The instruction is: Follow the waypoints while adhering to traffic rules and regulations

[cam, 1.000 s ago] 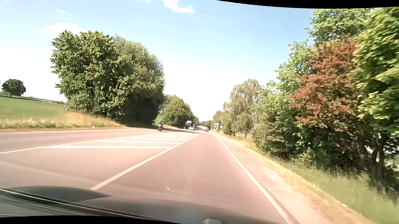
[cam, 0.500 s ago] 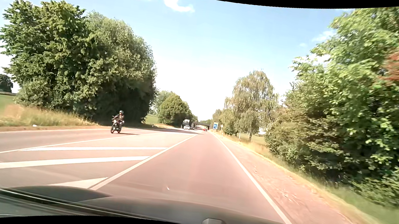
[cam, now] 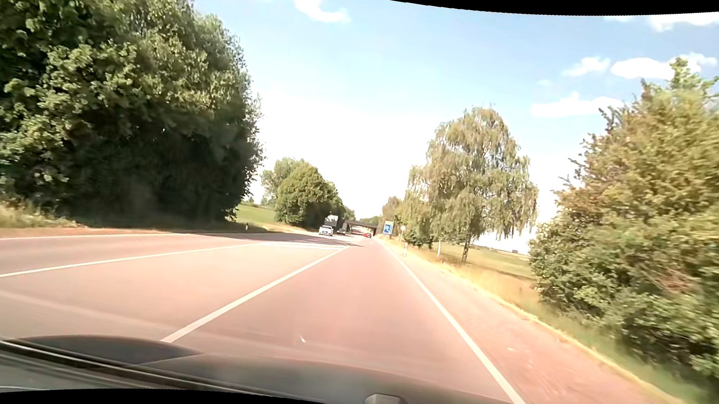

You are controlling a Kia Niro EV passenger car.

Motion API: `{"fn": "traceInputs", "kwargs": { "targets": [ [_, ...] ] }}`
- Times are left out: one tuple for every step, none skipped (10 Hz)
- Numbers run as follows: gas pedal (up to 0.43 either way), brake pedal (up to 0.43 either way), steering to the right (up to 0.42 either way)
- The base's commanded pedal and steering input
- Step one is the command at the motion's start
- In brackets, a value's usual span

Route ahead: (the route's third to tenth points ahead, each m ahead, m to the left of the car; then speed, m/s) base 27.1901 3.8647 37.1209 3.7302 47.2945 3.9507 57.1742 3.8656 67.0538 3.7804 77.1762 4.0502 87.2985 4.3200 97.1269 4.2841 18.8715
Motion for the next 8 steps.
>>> {"fn": "traceInputs", "kwargs": {
  "targets": [
    [0.480,0.006,-0.004],
    [0.480,0.006,-0.004],
    [0.480,0.006,-0.004],
    [0.331,0.006,-0.004],
    [0.228,0.006,-0.004],
    [0.228,0.006,-0.004],
    [0.209,0.006,-0.004],
    [0.209,0.006,-0.004]
  ]
}}
